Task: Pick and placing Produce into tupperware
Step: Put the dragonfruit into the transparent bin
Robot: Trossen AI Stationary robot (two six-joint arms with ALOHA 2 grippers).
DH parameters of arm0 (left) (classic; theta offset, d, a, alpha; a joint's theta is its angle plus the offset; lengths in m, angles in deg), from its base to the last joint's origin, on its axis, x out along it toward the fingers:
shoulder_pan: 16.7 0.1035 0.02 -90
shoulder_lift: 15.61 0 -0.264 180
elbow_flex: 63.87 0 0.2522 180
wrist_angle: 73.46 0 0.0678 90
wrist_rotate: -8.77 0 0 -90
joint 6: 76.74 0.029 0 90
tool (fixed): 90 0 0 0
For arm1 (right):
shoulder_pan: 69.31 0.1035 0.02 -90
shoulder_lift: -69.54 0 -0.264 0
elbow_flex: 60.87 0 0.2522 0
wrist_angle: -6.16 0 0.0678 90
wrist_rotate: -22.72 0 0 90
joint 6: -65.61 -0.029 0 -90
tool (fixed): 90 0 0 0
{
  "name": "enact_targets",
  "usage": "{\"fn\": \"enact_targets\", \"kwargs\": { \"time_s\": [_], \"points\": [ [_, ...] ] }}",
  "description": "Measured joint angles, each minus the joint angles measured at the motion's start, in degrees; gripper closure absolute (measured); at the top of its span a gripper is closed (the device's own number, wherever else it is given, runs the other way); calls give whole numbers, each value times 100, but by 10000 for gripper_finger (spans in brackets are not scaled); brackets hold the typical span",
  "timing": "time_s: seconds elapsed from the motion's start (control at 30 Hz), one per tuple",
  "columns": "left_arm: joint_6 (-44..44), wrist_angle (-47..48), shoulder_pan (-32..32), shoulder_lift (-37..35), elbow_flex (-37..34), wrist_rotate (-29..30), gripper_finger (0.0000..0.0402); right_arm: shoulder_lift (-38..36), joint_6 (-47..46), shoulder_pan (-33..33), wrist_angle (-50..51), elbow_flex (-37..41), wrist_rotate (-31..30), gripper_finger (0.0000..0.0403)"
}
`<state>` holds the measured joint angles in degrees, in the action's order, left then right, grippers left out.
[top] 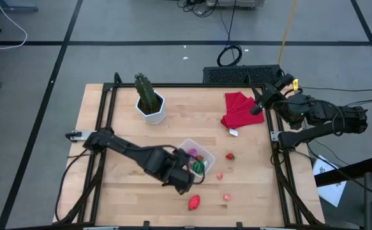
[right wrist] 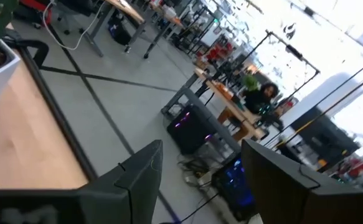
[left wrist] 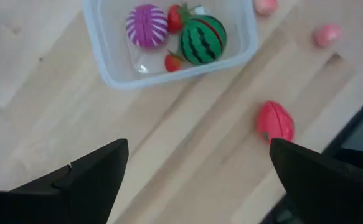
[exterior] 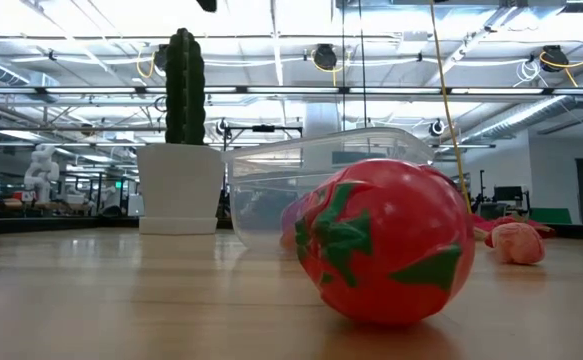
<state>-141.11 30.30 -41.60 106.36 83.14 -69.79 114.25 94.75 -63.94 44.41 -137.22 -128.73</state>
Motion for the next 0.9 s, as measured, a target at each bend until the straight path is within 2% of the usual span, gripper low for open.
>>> {"fn": "enact_targets", "kwargs": {
  "time_s": [0.13,0.27,0.5,0.9],
  "points": [
    [-318,2,-294,-22,4,-78,7,4,-573,0,529,0,74,193],
    [-708,-6,-558,-17,4,-98,7,6,-1014,2,897,0,485,193],
    [-1764,-353,-754,25,7,-103,7,5,-1091,4,917,0,520,193],
    [-1680,-1939,-587,176,-461,-625,7,19,-984,0,877,0,626,193]
  ]
}}
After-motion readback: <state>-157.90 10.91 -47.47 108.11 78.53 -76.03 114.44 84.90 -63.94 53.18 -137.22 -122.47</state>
